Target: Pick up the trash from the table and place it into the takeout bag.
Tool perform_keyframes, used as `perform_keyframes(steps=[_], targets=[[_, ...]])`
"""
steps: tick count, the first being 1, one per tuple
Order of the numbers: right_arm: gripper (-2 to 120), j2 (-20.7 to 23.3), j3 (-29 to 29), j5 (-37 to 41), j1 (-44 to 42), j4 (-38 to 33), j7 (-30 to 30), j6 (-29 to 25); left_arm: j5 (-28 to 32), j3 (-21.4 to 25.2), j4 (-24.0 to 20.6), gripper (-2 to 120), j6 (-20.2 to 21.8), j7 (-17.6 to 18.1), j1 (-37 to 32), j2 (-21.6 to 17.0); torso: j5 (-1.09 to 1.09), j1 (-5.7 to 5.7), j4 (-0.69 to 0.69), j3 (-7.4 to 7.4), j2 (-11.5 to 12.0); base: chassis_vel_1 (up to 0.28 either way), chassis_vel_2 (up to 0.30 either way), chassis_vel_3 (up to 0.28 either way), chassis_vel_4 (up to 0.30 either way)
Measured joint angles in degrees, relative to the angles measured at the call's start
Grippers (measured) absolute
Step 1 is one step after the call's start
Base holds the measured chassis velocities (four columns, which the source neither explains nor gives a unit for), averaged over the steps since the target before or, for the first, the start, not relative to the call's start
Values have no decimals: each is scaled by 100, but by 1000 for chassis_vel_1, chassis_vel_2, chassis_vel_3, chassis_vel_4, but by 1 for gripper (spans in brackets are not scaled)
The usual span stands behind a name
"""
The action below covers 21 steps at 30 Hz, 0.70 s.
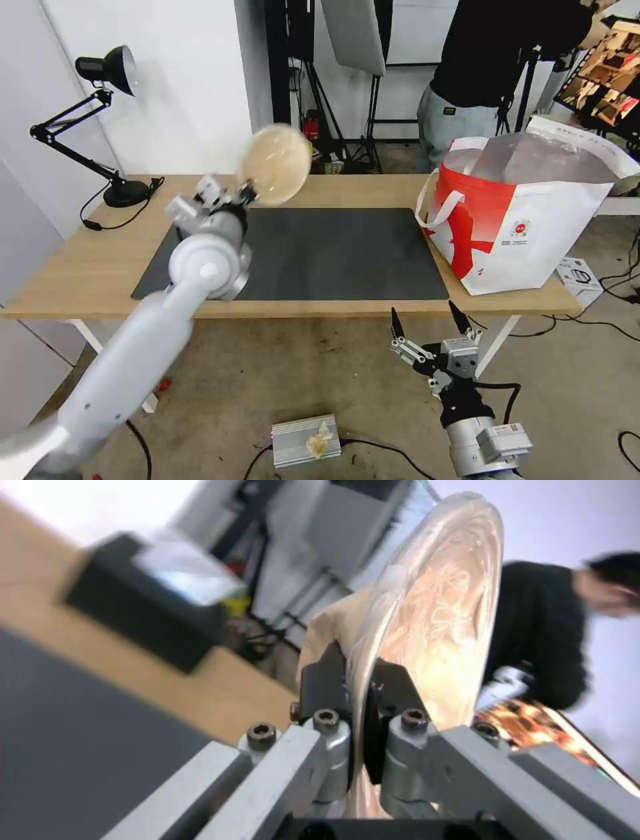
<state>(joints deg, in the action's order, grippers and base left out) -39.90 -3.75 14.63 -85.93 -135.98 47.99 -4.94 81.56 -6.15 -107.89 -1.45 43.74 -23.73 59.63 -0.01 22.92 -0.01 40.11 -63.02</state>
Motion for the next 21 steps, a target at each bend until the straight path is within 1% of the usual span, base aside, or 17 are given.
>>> perform_keyframes(steps=[1, 2, 5, 7, 9, 11, 12, 14, 15, 16, 20, 21], targets=[[100, 0, 0, 0, 0, 0, 0, 0, -2, -172, 83, 1, -42, -49, 181, 40, 0, 0, 0, 0, 0, 0, 0, 0, 0], [100, 0, 0, 0, 0, 0, 0, 0, -2, -172, 83, 1, -42, -49, 181, 40, 0, 0, 0, 0, 0, 0, 0, 0, 0], [100, 0, 0, 0, -1, 1, 0, 0, -41, -667, 415, 1, -168, -216, 654, 203, 0, 0, 0, 0, 0, 0, 0, 0, 0], [100, 0, 0, 0, 0, 1, 0, 0, -56, -757, 494, 1, -190, -259, 739, 239, 1, 0, 1, 0, 0, 0, 0, 0, 0], [100, 0, 0, 0, 0, 0, 0, 0, -87, -1119, 847, 1, -283, -421, 1098, 431, 0, 0, 1, 0, 0, 0, 0, 0, 0], [100, 0, 0, 0, 0, 0, 0, 0, -107, -1348, 1120, 1, -347, -523, 1324, 599, 0, 0, 0, 0, 0, 0, 0, 0, 0], [100, 0, 0, 0, 0, 0, 0, 0, -107, -1348, 1120, 1, -347, -523, 1324, 599, 0, 0, 0, 0, 0, 0, 0, 0, 0], [100, 0, 0, 0, 0, 0, 0, 0, -167, -1621, 1468, 1, -443, -730, 1612, 834, 0, 0, 1, 1, 0, 0, 0, 0, 0], [100, 0, 0, 0, 0, 0, 0, 0, -175, -1702, 1574, 1, -463, -819, 1712, 925, 0, 1, 1, 1, 0, 0, 0, 0, 0], [100, 0, 0, 0, 0, 0, 0, 0, -175, -1702, 1574, 1, -463, -819, 1712, 925, 0, 1, 1, 1, 0, 0, 0, 0, 0], [100, 0, 0, 0, 0, 0, 0, 0, -238, -2068, 2124, 1, -608, -1167, 2118, 1373, -1, 0, 0, 0, 0, 0, 0, 0, 0], [100, 0, 0, 0, 0, 0, 0, 0, -238, -2068, 2124, 1, -608, -1167, 2118, 1373, -1, 0, 0, 0, 0, 0, 0, 0, 0]])
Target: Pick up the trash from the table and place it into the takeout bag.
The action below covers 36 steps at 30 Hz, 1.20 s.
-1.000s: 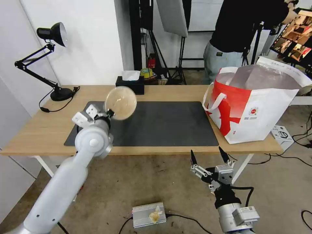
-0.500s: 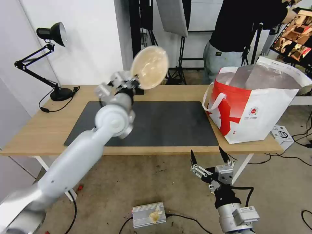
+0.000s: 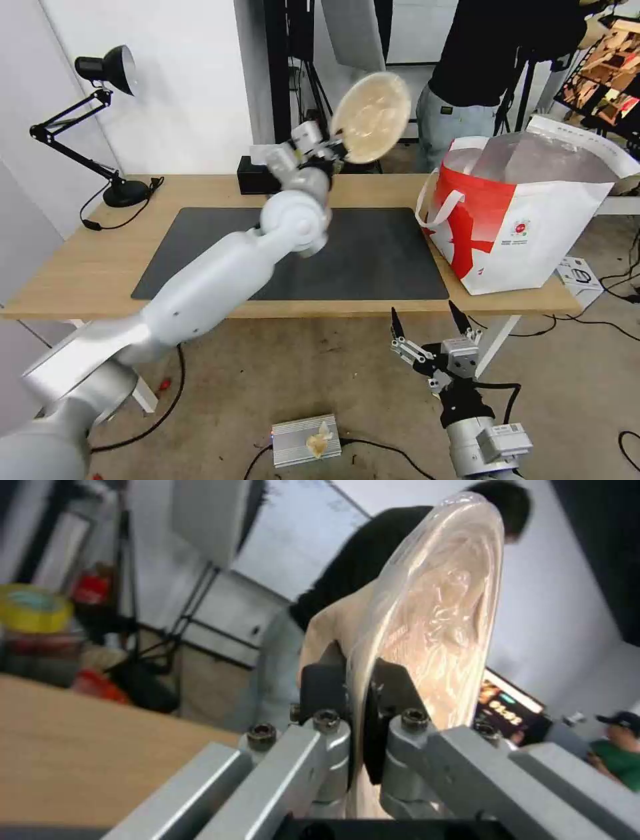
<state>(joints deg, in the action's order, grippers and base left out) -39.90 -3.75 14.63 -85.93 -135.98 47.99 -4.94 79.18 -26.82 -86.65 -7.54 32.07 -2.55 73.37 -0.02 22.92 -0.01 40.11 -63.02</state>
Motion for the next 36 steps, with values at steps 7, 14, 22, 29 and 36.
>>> perform_keyframes(steps=[7, 14, 22, 29, 36], targets=[[100, 0, 0, 0, 0, 0, 0, 0, -313, -538, 1188, 1, -578, -761, 496, 646, 1, 0, 0, 0, 0, 0, 0, 0, 0], [100, 0, 0, 0, 0, 0, 0, 0, -654, -900, 2004, 1, -1194, -1407, 654, 1070, 1, -1, 3, 0, 0, 0, 0, 0, 0], [100, 0, -1, 0, 0, 0, 0, 0, -1087, -1029, 2678, 1, -1871, -1693, 562, 1599, 1, 0, 0, 0, 0, 0, 0, 0, 0], [100, 0, 0, 0, 0, 0, 0, 0, -960, -1267, 3208, 1, -2346, -2141, 550, 1783, 1, 0, 1, 0, -1, 0, 0, 0, 0], [100, 0, 0, 0, 0, 0, 0, 0, -665, -1472, 3538, 1, -2564, -2889, 578, 1801, 2, 0, 2, 0, -1, 0, 0, 0, 0]])
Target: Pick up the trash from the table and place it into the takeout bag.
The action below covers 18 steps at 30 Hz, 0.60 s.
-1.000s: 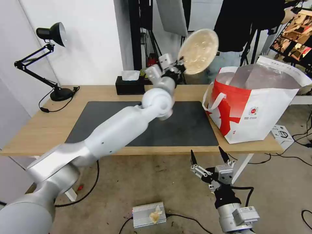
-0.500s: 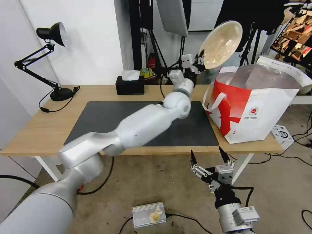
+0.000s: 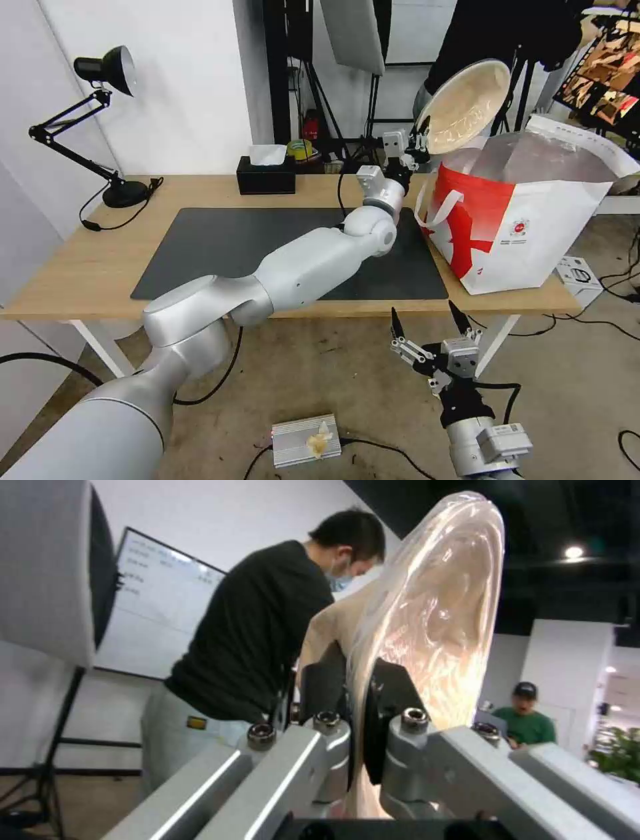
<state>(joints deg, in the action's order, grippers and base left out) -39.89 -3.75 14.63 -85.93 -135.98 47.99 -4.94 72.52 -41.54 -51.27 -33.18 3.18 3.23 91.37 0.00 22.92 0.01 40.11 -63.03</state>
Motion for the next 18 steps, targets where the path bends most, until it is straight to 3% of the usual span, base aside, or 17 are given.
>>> perform_keyframes(steps=[15, 18], targets=[[100, 0, 0, 0, 0, 0, 0, 0, 969, -784, 429, 1, 49, -914, 454, -8, 0, 0, -2, 0, 0, 0, 0, 0, 0], [100, 0, 0, 0, 0, 0, 0, 0, 1201, -944, 576, 1, 151, -1280, 532, -9, 0, 0, -1, 0, 0, 0, 0, 0, 0]])
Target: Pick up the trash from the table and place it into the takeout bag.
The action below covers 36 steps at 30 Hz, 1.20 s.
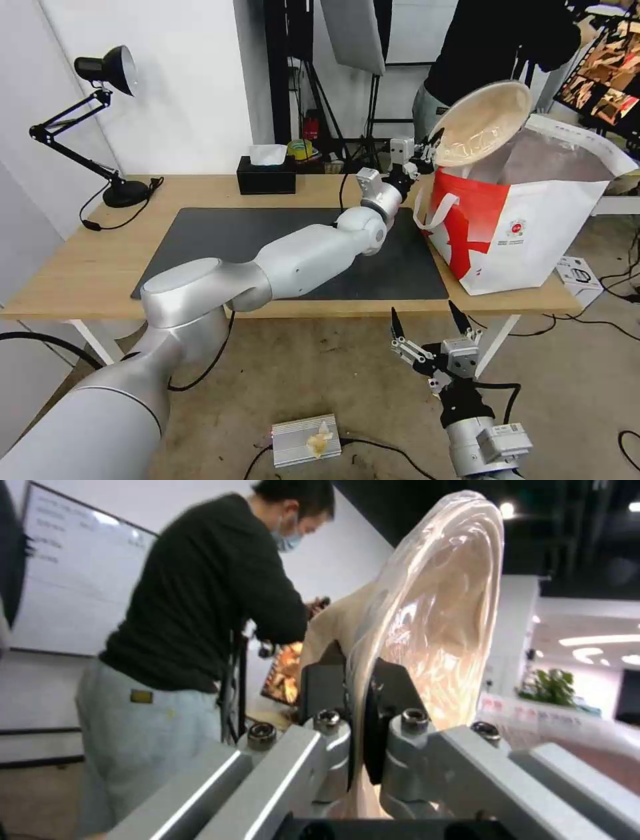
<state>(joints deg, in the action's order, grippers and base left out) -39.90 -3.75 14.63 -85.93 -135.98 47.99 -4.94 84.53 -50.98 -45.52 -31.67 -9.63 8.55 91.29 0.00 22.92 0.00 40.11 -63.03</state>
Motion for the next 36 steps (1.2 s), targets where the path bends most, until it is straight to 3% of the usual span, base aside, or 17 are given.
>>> perform_keyframes(steps=[7, 11, 16, 25, 36], targets=[[100, 0, 0, 0, 0, 0, 0, 0, 59, -296, 91, 1, 452, -363, 156, -72, 0, 0, 0, 0, 0, 0, 0, 0, 0], [100, 0, 1, 0, 0, 0, 0, 0, 227, -534, 222, 1, 1004, -941, 366, -105, 1, 0, 1, 0, 0, 0, 0, 0, 0], [100, 0, 0, 0, 0, 0, 0, 0, 248, -640, 378, 1, 1341, -1171, 479, -84, 1, 0, 0, 0, 0, 0, 0, 0, 0], [100, 0, 0, 0, 0, 0, 0, 0, 239, -811, 421, 1, 1991, -1425, 753, -183, 0, 0, 0, 0, 0, 0, 0, 0, 0], [100, 0, 0, 0, 0, 0, 0, 0, 165, -928, 498, 1, 2231, -1494, 949, -260, 1, 0, 0, 0, 0, 0, 0, 0, 0]])
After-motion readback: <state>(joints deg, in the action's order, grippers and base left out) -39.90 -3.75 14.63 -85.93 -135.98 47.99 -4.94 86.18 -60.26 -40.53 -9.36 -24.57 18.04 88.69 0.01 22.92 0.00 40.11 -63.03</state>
